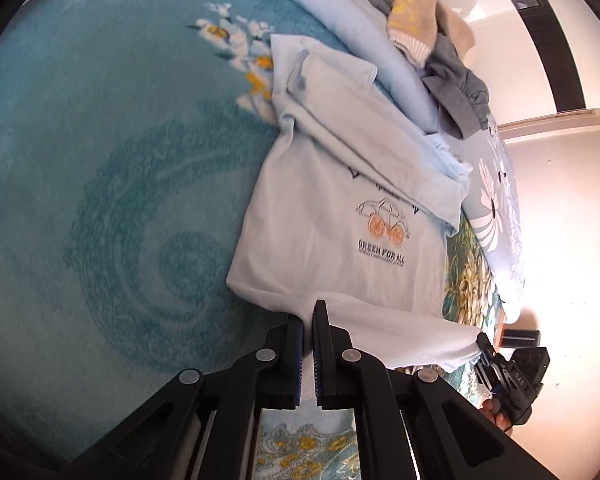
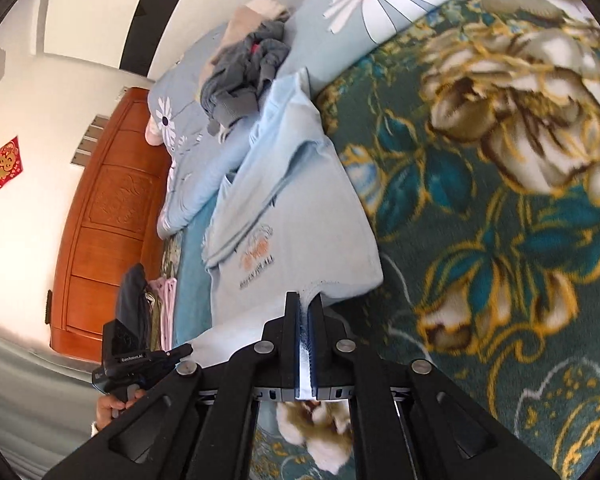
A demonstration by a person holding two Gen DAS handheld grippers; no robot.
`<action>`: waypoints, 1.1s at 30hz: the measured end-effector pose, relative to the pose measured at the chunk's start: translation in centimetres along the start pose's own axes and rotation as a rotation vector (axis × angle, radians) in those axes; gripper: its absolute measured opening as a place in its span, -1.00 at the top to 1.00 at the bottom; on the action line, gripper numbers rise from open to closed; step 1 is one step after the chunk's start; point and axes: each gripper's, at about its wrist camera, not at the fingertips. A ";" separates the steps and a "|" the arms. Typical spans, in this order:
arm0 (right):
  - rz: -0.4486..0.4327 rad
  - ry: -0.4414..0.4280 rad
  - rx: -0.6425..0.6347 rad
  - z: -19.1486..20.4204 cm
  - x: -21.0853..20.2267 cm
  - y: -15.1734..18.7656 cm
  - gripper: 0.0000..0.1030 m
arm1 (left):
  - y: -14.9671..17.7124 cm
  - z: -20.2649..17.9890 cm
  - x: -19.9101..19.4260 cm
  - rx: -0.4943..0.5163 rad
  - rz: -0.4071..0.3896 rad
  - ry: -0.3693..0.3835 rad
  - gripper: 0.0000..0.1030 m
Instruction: Fold clothes
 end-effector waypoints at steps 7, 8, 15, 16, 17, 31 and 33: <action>0.006 0.038 -0.047 2.9 4.4 -6.0 0.94 | -2.0 -1.4 2.6 0.059 -0.034 -0.077 0.92; 0.008 0.047 -0.049 3.1 5.0 -6.6 0.94 | -2.7 -1.4 2.9 0.059 -0.034 -0.083 0.92; 0.018 0.141 0.010 2.1 8.6 -9.1 0.93 | -5.4 -2.6 5.0 0.134 -0.011 -0.145 0.84; 0.023 0.153 0.023 1.7 9.0 -9.2 0.92 | -5.4 -2.4 5.0 0.139 -0.011 -0.144 0.81; 0.028 0.161 0.034 1.4 9.4 -9.2 0.91 | -5.4 -2.2 4.9 0.140 -0.013 -0.140 0.69; -0.043 0.248 0.107 -0.9 5.8 -7.9 0.23 | 0.2 2.8 5.2 -0.087 0.023 -0.083 -0.03; -0.045 0.274 0.129 -1.6 5.7 -7.0 0.23 | 0.4 2.9 5.6 -0.086 0.037 -0.082 -0.03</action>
Point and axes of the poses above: each gripper's, at about its wrist camera, not at the fingertips, and x roughly the way its jaws point, z to its left, y to its underside, and after that the axes turned 3 degrees about -y, right-handed
